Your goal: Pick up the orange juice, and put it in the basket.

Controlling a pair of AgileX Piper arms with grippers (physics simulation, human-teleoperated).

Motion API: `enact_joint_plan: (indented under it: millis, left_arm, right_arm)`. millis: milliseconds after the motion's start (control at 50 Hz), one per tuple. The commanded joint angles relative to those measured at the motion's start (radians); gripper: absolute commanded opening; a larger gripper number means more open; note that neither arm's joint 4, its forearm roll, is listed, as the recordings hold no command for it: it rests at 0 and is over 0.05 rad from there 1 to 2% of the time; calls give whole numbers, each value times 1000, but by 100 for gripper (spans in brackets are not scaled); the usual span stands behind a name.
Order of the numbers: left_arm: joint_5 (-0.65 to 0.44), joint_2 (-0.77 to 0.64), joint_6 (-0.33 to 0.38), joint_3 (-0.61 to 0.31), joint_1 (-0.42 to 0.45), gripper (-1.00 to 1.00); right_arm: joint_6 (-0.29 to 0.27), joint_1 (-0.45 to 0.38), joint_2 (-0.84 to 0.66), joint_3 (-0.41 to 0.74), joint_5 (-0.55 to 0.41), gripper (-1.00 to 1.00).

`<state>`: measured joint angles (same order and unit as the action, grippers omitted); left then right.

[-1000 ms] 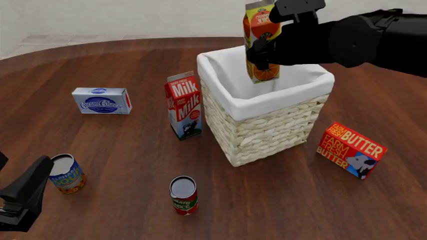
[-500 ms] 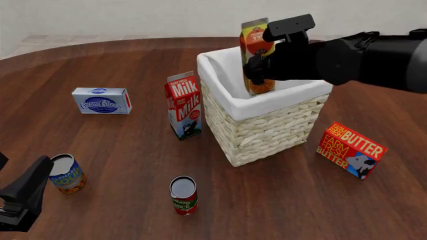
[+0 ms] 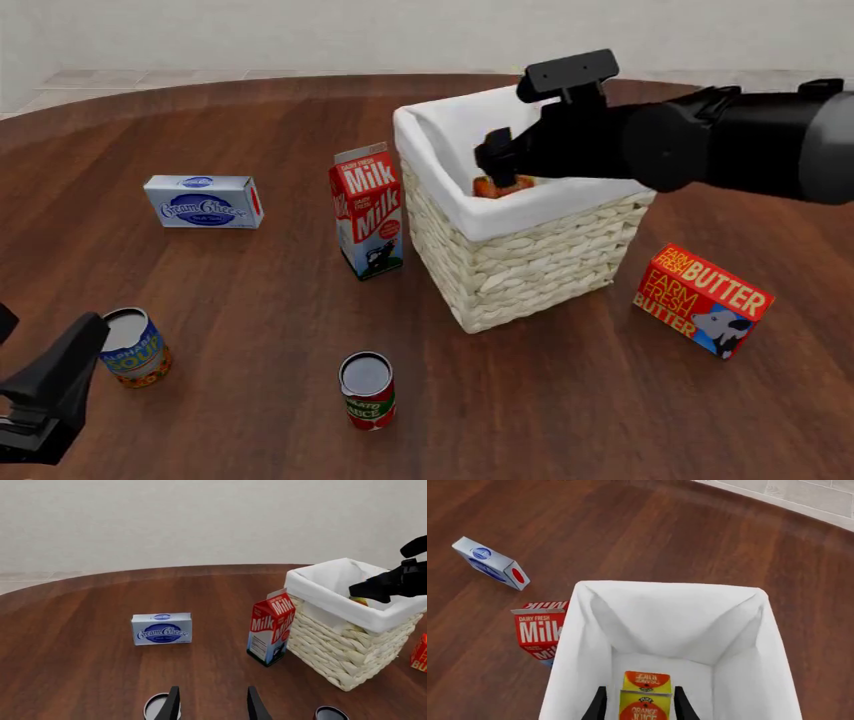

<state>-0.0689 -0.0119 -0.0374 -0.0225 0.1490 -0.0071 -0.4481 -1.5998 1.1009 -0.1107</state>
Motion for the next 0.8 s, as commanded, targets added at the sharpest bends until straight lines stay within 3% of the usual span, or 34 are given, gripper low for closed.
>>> enact_joint_plan:
  millis: [20, 300, 380, 440, 740, 800]
  left_arm:
    - [-4, 2, -1, -1, 2, 100]
    - [-5, 2, -2, -2, 3, 100]
    - [5, 0, -2, 6, 4, 100]
    - [4, 0, -1, 5, 4, 100]
    - [-8, 2, -1, -8, 4, 100]
    - [-8, 3, 0, -9, 5, 100]
  right_arm:
    - [12, -9, 4, -6, 6, 100]
    - [7, -14, 47, 5, -23, 100]
    - [-41, -11, 68, -3, -35, 100]
    - [-34, -12, 88, -5, -45, 100]
    - [-55, -5, 296, -110, -62, 100]
    - [-38, -18, 341, -131, -68, 100]
